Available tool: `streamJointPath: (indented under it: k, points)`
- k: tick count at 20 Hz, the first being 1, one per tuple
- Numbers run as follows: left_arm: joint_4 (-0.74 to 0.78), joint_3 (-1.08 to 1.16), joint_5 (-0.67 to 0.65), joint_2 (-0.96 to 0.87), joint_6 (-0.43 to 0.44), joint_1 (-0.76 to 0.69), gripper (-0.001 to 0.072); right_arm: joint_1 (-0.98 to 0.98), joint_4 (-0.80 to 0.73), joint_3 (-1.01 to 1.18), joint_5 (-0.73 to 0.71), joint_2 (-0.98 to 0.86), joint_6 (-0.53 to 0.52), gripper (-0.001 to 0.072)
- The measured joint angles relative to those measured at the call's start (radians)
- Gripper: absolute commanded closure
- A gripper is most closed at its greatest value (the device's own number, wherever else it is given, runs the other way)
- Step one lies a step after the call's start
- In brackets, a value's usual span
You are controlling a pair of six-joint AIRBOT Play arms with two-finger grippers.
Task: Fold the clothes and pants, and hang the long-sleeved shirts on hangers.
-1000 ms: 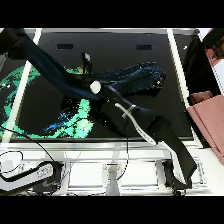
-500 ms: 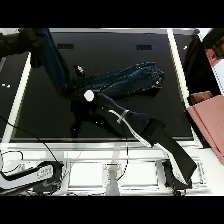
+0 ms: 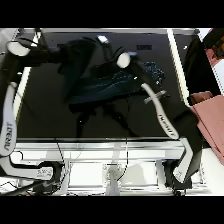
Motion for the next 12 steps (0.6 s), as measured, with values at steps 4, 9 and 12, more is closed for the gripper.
streamJointPath:
  k: [4,9,12]
  points:
    - [-0.001,0.0,0.005,-0.127,-0.06,-0.109,0.0007,-0.11,-0.042,-0.004,0.202,0.119,-0.039,0.0677]
    - [-0.002,0.0,-0.009,-0.196,-0.093,-0.179,0.0007,-0.189,-0.058,-0.005,0.291,0.204,-0.053,0.0677]
    - [0.002,0.0,-0.036,-0.169,-0.09,-0.139,0.0008,-0.23,-0.072,-0.005,0.328,0.225,-0.064,0.0677]
